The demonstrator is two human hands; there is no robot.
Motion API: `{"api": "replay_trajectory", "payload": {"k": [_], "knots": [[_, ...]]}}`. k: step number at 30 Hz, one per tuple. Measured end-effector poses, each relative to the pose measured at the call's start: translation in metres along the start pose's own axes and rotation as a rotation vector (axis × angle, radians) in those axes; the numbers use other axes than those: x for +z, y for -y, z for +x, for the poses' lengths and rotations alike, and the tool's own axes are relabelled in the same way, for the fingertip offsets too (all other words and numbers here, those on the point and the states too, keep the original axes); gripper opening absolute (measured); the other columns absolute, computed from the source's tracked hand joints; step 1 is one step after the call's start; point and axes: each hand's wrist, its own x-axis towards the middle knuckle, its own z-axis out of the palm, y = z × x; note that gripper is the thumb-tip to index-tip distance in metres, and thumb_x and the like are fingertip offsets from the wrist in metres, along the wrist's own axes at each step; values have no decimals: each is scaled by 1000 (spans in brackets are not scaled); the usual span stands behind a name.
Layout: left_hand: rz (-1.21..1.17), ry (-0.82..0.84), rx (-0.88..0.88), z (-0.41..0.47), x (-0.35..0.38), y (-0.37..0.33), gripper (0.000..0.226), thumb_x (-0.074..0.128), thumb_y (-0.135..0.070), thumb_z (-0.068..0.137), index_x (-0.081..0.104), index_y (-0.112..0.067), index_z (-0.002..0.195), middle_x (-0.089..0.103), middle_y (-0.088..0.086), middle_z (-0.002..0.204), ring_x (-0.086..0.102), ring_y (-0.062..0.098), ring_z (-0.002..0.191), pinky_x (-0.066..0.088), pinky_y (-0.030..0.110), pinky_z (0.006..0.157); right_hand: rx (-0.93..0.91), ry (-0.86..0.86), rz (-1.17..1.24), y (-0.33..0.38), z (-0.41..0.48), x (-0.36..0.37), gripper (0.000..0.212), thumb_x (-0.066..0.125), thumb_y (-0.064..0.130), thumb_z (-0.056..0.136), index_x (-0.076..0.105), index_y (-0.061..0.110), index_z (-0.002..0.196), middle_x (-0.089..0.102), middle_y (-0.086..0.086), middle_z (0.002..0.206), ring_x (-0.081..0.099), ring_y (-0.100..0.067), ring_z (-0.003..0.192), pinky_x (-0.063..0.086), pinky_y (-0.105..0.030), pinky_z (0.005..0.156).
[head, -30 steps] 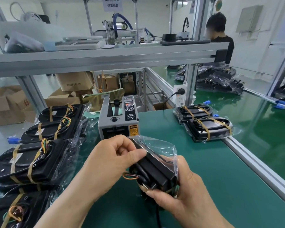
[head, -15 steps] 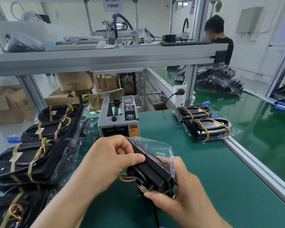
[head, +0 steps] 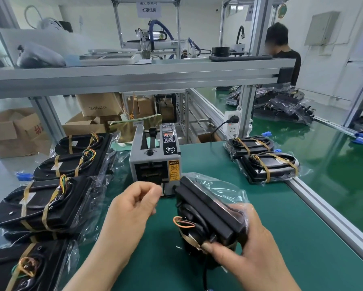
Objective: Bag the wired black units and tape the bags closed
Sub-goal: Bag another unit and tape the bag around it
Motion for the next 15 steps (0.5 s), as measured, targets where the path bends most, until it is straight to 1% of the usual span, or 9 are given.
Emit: {"api": "replay_trajectory", "payload": {"k": [1, 2, 4, 6, 8, 9, 11, 13, 15], "knots": [[19, 36, -15, 0, -2, 6, 29, 68, -59, 71, 71, -38, 90, 70, -13, 82, 63, 1, 76, 51, 21, 76, 13, -16, 18, 0, -1, -2, 56, 75, 53, 47, 47, 58, 95, 70, 31, 82, 64, 10, 78, 41, 1, 66], [52, 117, -22, 0, -4, 10, 37, 75, -62, 69, 70, -41, 99, 72, -18, 96, 65, -1, 89, 51, 19, 81, 26, -21, 42, -1, -1, -4, 55, 75, 53, 46, 49, 57, 95, 71, 29, 82, 65, 9, 77, 41, 1, 66], [135, 324, -32, 0, -1, 15, 67, 79, -60, 58, 59, -45, 120, 65, -23, 117, 57, -7, 112, 47, 19, 94, 48, 2, 92, -5, -2, -7, 56, 80, 44, 46, 52, 56, 93, 73, 22, 82, 67, 5, 74, 42, 0, 65], [204, 463, -42, 2, 4, 15, 88, 82, -51, 52, 46, -51, 132, 56, -26, 129, 44, -15, 125, 38, 19, 105, 68, 31, 167, -9, -3, -9, 57, 85, 32, 45, 55, 52, 90, 75, 13, 82, 68, -2, 71, 45, -3, 64], [197, 550, -49, 6, 9, 12, 96, 88, -37, 58, 39, -48, 140, 53, -26, 136, 40, -13, 129, 32, 25, 113, 73, 45, 296, -15, -6, -8, 60, 92, 18, 44, 60, 48, 86, 75, 1, 83, 70, -12, 71, 51, -10, 67], [174, 579, -51, 8, 9, 9, 95, 89, -29, 63, 40, -43, 143, 55, -23, 137, 43, -9, 130, 32, 30, 115, 71, 42, 350, -19, -7, -6, 64, 95, 9, 43, 63, 46, 85, 75, -4, 84, 71, -16, 71, 53, -14, 67], [123, 609, -26, 12, 9, 6, 81, 89, -15, 69, 50, -31, 138, 63, -12, 131, 54, 3, 126, 39, 35, 112, 89, 20, 427, -25, -9, -3, 71, 92, -2, 40, 64, 43, 88, 75, -6, 80, 70, -17, 66, 54, -16, 61], [101, 597, 23, 13, 7, 2, 61, 87, -9, 71, 62, -28, 124, 70, -3, 119, 64, 13, 115, 48, 38, 101, 115, 14, 492, -33, -9, -1, 73, 84, -3, 40, 61, 31, 101, 74, -4, 77, 68, -14, 64, 52, -14, 60], [61, 576, 24, 14, 5, -4, 56, 85, -4, 71, 66, -28, 118, 72, 1, 113, 68, 18, 108, 57, 40, 86, 144, 59, 493, -44, -6, -2, 76, 83, -3, 41, 55, 23, 108, 75, -1, 83, 70, -10, 69, 52, -12, 64]]}}
